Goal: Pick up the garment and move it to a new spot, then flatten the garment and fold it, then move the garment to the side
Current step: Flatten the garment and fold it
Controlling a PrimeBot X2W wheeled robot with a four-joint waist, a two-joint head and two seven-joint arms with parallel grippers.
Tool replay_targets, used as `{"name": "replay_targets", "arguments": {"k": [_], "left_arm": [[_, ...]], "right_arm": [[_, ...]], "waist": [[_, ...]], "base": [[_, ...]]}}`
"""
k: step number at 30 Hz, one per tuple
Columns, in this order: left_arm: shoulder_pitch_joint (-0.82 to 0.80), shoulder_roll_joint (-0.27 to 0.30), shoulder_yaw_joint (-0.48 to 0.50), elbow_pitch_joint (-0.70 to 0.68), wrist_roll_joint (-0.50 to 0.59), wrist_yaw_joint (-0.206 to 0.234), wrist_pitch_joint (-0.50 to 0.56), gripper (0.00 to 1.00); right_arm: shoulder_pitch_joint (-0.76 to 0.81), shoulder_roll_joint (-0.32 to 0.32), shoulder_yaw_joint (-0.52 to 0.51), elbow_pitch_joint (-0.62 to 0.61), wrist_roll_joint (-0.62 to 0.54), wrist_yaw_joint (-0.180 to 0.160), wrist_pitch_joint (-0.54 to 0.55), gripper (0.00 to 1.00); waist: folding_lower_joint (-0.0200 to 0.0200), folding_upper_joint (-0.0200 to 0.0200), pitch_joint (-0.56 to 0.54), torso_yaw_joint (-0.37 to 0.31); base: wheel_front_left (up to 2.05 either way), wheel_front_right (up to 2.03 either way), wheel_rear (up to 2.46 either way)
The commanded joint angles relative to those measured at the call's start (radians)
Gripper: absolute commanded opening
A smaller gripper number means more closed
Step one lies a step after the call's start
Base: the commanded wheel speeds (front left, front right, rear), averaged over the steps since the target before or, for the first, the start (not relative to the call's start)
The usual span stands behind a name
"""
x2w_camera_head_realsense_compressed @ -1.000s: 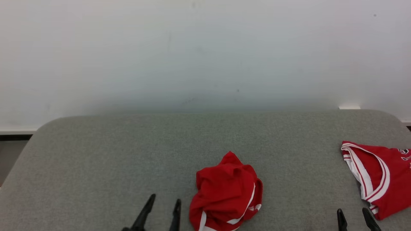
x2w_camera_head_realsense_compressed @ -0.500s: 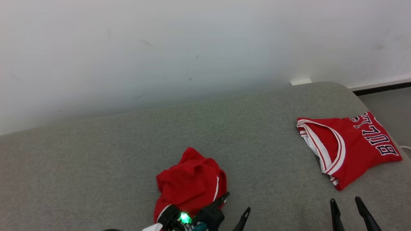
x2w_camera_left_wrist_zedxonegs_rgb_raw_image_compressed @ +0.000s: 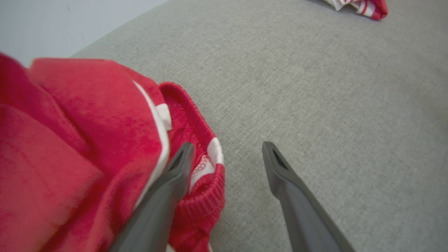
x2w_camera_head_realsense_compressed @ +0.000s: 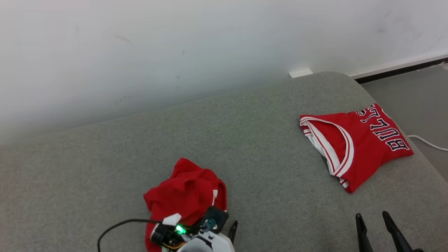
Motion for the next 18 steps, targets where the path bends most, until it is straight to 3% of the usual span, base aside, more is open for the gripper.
{"name": "replay_targets", "arguments": {"k": [1,3,4,5,6,7,11,18], "left_arm": [[-0.019,0.005,-0.003,0.028,-0.015,0.003,0.010,1.00],[-0.025,0.005,-0.003,0.049,-0.025,0.003,0.017,1.00],[-0.034,0.005,-0.006,0.074,-0.026,0.000,0.024,0.95],[-0.052,0.005,-0.007,0.114,-0.036,-0.002,0.032,0.41],[-0.054,0.006,-0.009,0.135,-0.042,-0.009,0.041,0.14],[-0.055,0.006,-0.013,0.152,-0.052,-0.019,0.050,0.00],[-0.077,0.007,-0.008,0.169,-0.098,-0.046,0.038,0.00],[-0.180,0.005,0.036,0.120,-0.158,-0.043,-0.020,0.00]], "right_arm": [[-0.018,-0.005,-0.004,-0.005,0.007,-0.003,0.001,1.00],[-0.021,-0.004,-0.005,-0.004,0.008,-0.003,0.001,1.00],[-0.024,-0.003,-0.003,-0.003,0.007,-0.003,0.001,1.00],[-0.030,-0.001,0.001,0.000,0.007,-0.003,0.001,1.00],[-0.035,0.000,0.001,0.002,0.007,-0.003,0.001,1.00],[-0.038,0.001,0.002,0.004,0.007,-0.003,0.001,1.00],[-0.038,0.005,-0.004,0.007,0.007,-0.003,0.001,1.00],[-0.035,0.009,-0.008,0.015,0.005,-0.003,0.001,1.00]], "waist": [[-0.0001,0.0000,0.012,0.002],[-0.0001,0.0000,0.017,0.003],[-0.0001,0.0000,0.024,0.004],[-0.0001,0.0000,0.037,0.006],[-0.0001,0.0000,0.041,0.007],[-0.0001,0.0000,0.045,0.008],[-0.0001,0.0000,0.050,0.016],[-0.0001,0.0000,0.043,0.037]], "base": [[0.00,0.00,0.00],[0.00,0.00,0.00],[0.00,0.00,0.00],[0.00,0.00,0.00],[0.00,0.00,0.00],[0.00,0.00,0.00],[0.00,0.00,0.00],[0.00,0.00,0.00]]}}
